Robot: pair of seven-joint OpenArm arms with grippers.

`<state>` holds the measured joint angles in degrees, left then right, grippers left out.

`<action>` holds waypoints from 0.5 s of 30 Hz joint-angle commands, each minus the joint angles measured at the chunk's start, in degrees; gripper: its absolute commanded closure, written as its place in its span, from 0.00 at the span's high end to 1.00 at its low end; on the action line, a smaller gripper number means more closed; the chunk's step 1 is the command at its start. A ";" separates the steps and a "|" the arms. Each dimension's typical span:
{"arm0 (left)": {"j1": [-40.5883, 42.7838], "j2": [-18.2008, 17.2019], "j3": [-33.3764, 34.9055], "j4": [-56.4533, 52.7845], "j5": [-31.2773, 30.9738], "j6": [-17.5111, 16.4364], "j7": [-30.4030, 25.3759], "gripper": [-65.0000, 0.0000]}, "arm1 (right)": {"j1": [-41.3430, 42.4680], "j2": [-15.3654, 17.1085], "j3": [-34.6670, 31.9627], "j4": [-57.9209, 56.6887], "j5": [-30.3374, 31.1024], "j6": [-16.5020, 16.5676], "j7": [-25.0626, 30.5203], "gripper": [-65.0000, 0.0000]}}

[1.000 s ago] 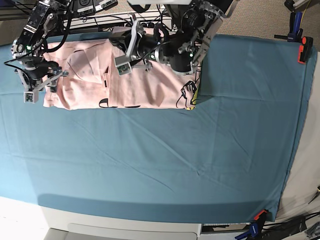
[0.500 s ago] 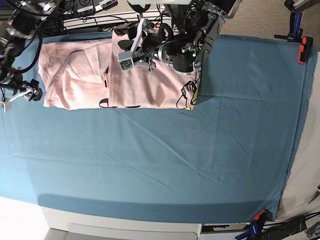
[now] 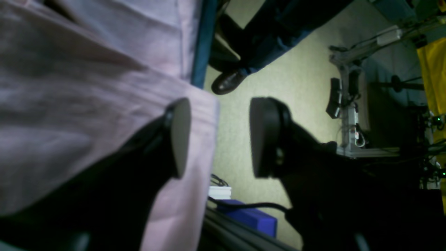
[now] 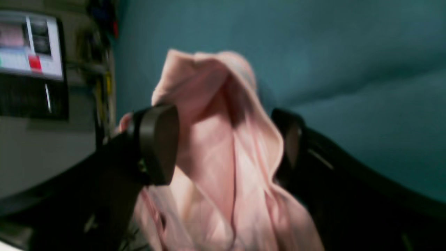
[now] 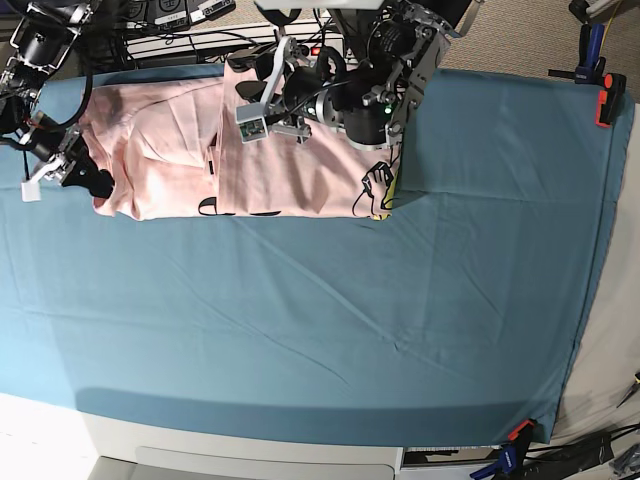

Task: Fold the T-shirt properly
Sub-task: 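Grasp the shirt end near the right gripper and lift it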

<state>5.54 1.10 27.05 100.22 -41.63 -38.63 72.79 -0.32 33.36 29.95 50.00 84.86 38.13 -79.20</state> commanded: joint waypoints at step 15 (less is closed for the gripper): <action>-0.94 0.70 -2.12 1.79 -0.94 0.24 1.90 0.31 | 0.31 2.45 -5.46 1.60 0.14 -3.48 -0.80 0.00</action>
<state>5.10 1.10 24.86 100.71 -41.08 -38.41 75.48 -0.05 34.61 24.56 51.24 85.38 35.42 -78.85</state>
